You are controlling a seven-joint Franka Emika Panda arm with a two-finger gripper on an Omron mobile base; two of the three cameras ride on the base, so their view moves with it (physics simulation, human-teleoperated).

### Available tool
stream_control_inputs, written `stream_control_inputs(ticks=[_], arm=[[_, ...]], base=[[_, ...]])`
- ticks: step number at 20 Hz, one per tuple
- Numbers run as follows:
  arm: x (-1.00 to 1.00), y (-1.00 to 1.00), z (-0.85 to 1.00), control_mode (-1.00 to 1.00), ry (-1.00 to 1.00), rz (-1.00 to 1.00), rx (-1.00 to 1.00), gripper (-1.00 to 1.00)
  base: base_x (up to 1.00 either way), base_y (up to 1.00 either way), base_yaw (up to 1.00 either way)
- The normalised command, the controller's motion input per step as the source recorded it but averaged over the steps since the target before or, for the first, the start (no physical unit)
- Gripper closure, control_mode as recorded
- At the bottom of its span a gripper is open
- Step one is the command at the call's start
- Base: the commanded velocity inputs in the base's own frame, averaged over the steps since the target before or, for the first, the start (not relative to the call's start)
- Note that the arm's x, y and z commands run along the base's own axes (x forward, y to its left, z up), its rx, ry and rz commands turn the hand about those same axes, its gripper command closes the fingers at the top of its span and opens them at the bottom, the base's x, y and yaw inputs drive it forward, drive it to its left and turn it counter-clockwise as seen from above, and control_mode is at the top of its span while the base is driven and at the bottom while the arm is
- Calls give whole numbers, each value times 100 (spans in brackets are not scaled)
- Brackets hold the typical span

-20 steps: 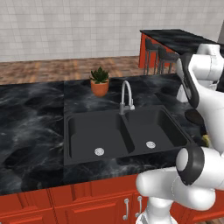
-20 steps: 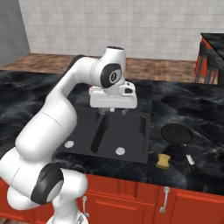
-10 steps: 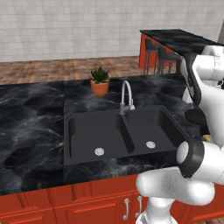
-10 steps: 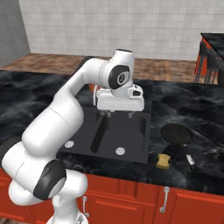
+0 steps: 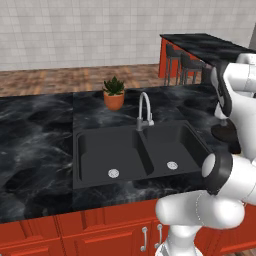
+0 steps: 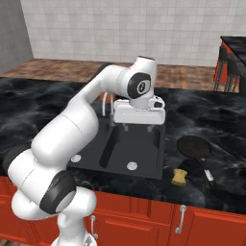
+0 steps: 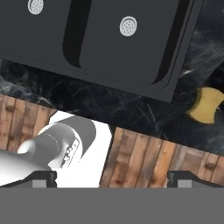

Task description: Pick the pan and sponge and place them into the sink. Then turn on the water.

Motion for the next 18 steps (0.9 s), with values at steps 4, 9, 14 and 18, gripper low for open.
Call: stream_control_inputs(ticks=[4, 9, 14, 18], arm=[[0, -22, -7, -100, 0, 4, 0, -100], [0, -23, -9, -100, 0, 3, 0, -100], [0, -24, -13, -100, -2, 3, 0, -100], [4, -15, -14, -100, -4, 5, 1, -100]], base=[[0, 0, 0], [0, 0, 0], [0, 0, 0], [0, 0, 0]])
